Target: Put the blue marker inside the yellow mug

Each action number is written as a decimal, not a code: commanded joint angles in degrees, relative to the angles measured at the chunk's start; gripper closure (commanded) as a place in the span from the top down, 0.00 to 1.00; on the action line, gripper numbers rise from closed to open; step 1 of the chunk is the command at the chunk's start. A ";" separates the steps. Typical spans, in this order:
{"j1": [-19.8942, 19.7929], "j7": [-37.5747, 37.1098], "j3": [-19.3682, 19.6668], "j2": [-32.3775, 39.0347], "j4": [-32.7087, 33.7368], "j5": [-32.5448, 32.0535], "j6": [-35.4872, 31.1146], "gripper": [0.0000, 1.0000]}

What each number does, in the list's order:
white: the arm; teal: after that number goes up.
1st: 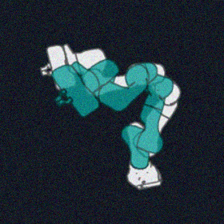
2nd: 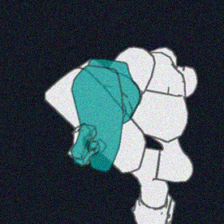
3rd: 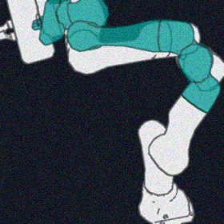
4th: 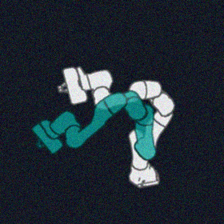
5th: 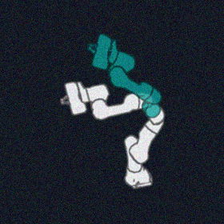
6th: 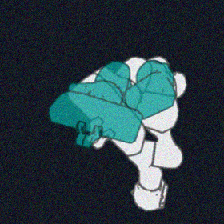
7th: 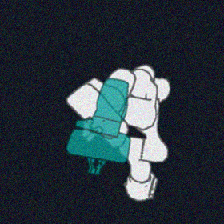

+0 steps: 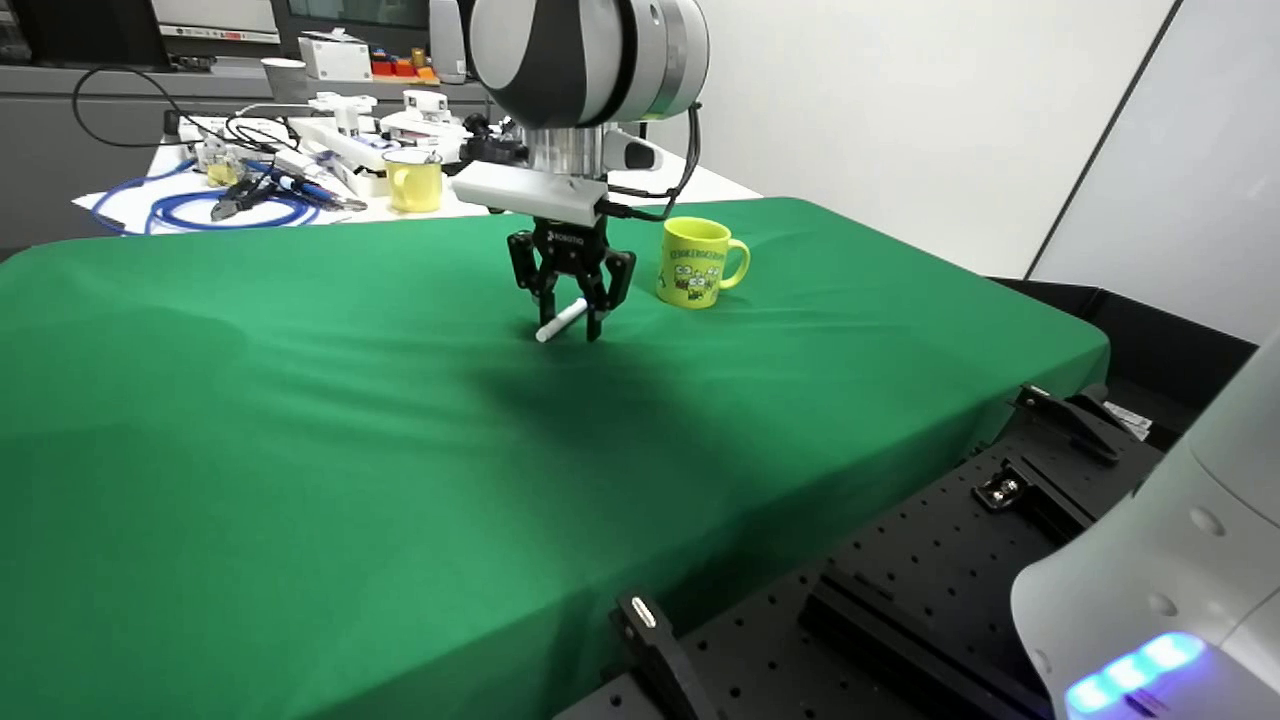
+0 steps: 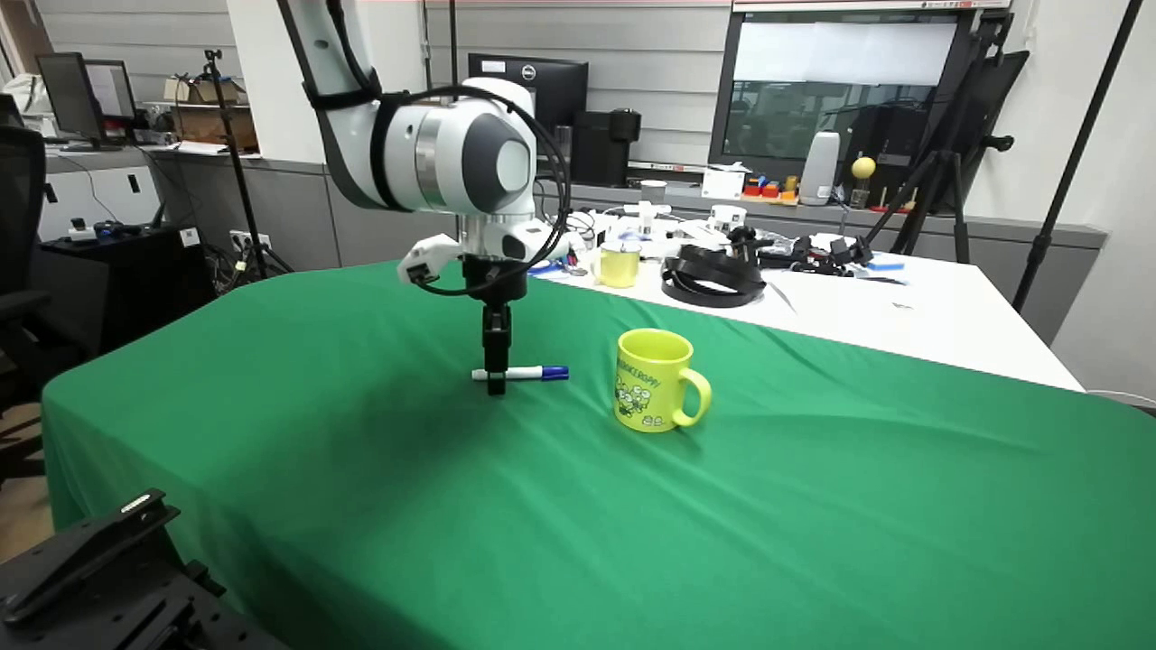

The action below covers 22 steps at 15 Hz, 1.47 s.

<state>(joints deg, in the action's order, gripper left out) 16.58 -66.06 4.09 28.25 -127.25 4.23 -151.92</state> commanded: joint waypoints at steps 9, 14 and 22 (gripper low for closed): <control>2.31 -4.60 1.99 0.34 1.55 -3.07 0.86 0.04; 0.77 -3.10 2.32 -2.38 1.70 -3.29 2.35 0.04; -14.67 14.96 -3.52 -13.84 0.71 12.83 5.07 0.04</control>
<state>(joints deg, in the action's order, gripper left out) 9.14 -59.76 4.24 20.19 -125.53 8.52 -149.70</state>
